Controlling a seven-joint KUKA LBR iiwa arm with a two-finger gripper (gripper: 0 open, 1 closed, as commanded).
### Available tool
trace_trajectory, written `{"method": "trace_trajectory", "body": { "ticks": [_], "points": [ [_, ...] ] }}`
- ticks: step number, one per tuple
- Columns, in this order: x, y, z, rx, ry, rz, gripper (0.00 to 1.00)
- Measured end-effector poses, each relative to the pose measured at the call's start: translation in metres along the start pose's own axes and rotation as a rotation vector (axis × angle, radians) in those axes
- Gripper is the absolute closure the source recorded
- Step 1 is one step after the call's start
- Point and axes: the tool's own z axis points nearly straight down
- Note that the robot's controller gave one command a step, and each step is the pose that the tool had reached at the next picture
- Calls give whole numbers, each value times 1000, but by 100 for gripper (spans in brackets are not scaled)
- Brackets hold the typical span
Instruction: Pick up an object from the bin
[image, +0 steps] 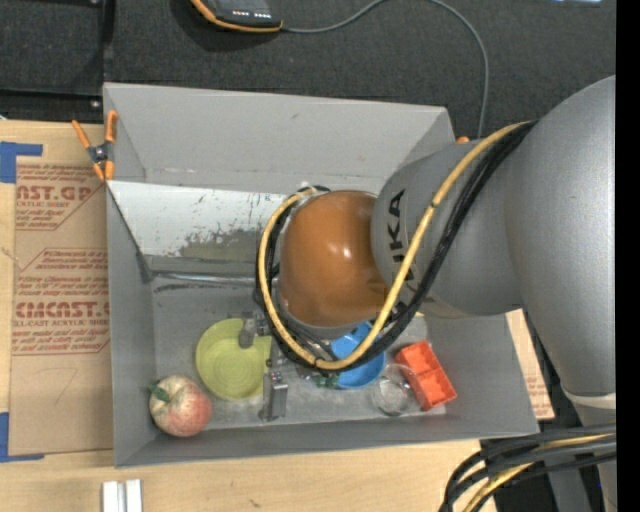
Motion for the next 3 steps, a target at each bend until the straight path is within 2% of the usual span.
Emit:
{"method": "trace_trajectory", "body": {
  "ticks": [1,2,3],
  "points": [
    [0,-3,67,-2,-11,53,0],
    [0,13,68,-2,-10,107,0],
    [0,-2,67,-3,-11,52,100]
  ]
}}
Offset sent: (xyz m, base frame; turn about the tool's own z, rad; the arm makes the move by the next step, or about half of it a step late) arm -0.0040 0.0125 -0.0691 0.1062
